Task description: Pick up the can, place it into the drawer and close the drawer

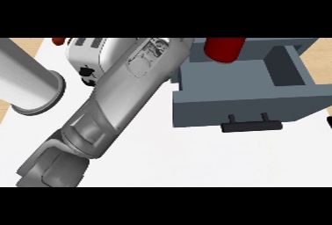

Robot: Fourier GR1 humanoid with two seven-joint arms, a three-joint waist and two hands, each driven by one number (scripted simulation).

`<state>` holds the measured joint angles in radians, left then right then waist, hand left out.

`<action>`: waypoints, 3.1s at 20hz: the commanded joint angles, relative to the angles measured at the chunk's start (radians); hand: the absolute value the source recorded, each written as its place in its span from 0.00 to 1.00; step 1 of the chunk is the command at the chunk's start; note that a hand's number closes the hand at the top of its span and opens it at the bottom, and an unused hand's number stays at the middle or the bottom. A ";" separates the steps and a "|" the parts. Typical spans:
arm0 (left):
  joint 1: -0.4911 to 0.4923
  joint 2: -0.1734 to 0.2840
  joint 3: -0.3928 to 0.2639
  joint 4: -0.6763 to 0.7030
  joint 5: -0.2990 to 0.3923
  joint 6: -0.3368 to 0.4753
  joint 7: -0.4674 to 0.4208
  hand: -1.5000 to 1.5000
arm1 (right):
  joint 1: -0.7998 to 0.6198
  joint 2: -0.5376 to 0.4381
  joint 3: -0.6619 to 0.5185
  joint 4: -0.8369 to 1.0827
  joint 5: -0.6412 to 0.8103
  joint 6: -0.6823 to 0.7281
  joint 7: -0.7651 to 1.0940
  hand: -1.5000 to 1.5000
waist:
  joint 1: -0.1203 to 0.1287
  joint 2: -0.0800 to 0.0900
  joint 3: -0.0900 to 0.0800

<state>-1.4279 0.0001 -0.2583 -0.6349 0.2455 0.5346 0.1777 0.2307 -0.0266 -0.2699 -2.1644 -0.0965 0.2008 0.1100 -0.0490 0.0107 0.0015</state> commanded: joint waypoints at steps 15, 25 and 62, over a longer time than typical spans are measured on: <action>-0.009 0.000 -0.215 0.218 0.182 0.093 -0.187 1.00 | -0.094 -0.003 0.034 0.054 0.026 -0.017 0.021 0.00 | -0.062 0.018 0.002; -0.016 0.000 -0.289 0.285 0.206 0.099 -0.249 1.00 | -0.104 -0.046 -0.008 0.065 -0.003 0.010 0.010 0.00 | -0.066 0.020 0.002; -0.001 0.000 -0.319 0.213 0.450 0.278 -0.324 0.00 | -0.228 -0.228 0.151 -0.001 0.575 -0.014 -0.091 0.00 | -0.008 0.009 -0.001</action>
<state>-1.4285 0.0000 -0.5799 -0.4094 0.6802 0.8057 -0.1344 0.0474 -0.2070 -0.1297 -2.2160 0.3639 0.1961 0.0273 -0.0865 0.0245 0.0009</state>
